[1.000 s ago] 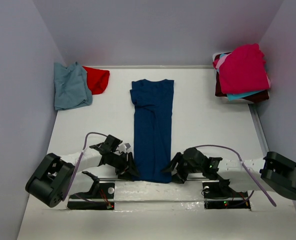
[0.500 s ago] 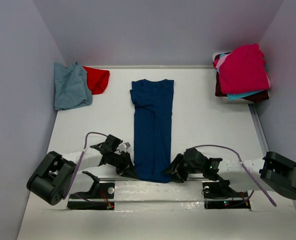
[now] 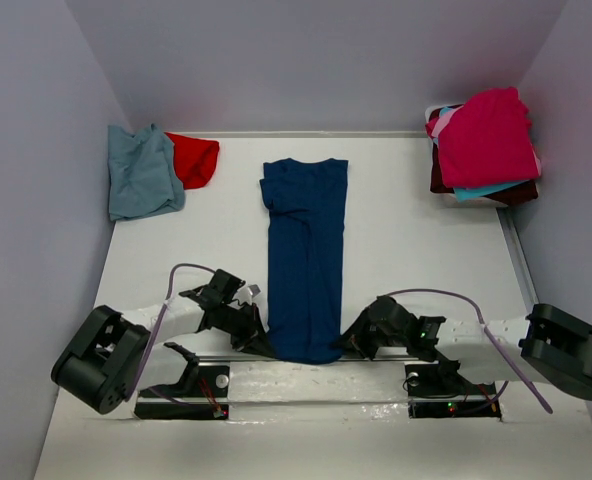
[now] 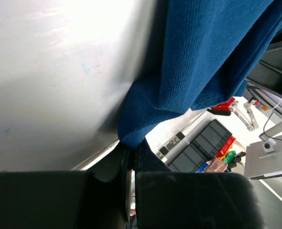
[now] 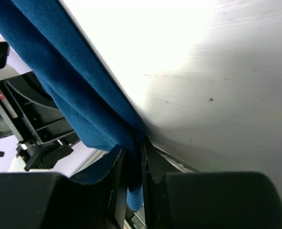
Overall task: Fold and stack the t-shirts
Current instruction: Fold the tshirt
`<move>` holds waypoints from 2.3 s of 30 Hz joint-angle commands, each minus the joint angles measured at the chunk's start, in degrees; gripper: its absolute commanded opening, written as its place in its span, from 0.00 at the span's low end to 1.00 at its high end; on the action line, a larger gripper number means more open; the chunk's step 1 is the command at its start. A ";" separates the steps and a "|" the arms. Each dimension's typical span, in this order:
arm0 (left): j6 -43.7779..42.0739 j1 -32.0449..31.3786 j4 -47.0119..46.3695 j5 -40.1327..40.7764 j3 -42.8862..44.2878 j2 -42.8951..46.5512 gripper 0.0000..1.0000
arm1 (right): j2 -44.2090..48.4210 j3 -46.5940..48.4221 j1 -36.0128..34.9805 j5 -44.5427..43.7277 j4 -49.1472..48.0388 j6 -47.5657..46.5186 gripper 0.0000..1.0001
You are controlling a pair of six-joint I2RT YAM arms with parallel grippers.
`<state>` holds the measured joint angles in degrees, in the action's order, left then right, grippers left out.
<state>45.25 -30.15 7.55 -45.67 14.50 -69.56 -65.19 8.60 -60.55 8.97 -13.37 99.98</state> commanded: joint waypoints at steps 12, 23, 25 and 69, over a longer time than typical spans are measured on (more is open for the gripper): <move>-10.01 0.18 16.00 4.19 7.30 10.58 0.06 | -4.07 19.96 -0.27 2.54 25.05 -17.89 0.17; -12.47 0.18 23.12 3.66 7.82 15.50 0.06 | -1.70 25.94 -0.27 2.72 35.24 -22.81 0.15; -12.73 0.18 23.47 3.92 7.56 15.51 0.06 | -0.39 26.12 -0.27 2.89 36.30 -22.99 0.14; -7.81 -4.21 18.91 17.63 23.90 16.93 0.06 | -1.52 40.35 -3.61 -12.66 50.72 -24.22 0.09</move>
<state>37.93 -34.09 30.17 -29.12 34.13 -50.13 -67.85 45.82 -64.60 2.11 35.14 74.87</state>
